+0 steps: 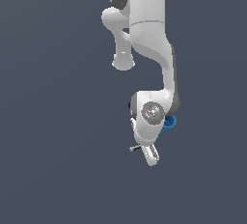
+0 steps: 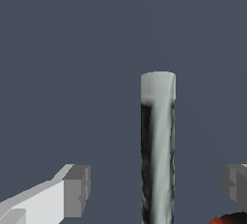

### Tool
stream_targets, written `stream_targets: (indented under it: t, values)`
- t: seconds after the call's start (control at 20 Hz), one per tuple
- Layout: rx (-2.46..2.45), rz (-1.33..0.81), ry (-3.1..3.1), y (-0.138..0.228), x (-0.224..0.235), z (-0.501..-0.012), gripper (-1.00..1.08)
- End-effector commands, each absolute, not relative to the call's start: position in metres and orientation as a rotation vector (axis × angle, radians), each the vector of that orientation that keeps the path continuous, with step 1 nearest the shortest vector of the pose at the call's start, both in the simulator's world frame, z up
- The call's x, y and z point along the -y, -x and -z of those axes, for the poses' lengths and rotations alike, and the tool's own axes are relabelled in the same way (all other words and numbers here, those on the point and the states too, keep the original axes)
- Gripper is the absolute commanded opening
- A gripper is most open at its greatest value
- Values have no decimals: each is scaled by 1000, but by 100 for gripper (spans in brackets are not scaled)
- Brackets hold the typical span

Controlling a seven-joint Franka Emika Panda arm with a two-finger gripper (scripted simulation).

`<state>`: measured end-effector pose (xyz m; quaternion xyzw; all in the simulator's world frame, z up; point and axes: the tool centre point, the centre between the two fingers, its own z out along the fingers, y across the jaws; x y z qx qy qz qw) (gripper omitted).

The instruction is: Pick up a designated object from a clutter of objects.

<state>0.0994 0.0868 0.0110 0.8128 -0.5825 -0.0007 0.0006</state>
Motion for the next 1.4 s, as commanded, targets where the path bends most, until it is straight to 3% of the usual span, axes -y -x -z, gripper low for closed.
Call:
stream_targets:
  t: [0.0, 0.05, 0.8, 1.35]
  values:
    - [1830, 0, -2554, -101, -87, -10, 100]
    - [1830, 0, -2554, -101, -87, -10, -100]
    - [1830, 0, -2554, -100, -87, -16, -100]
    - [1831, 1, -2553, -92, -86, -81, -100]
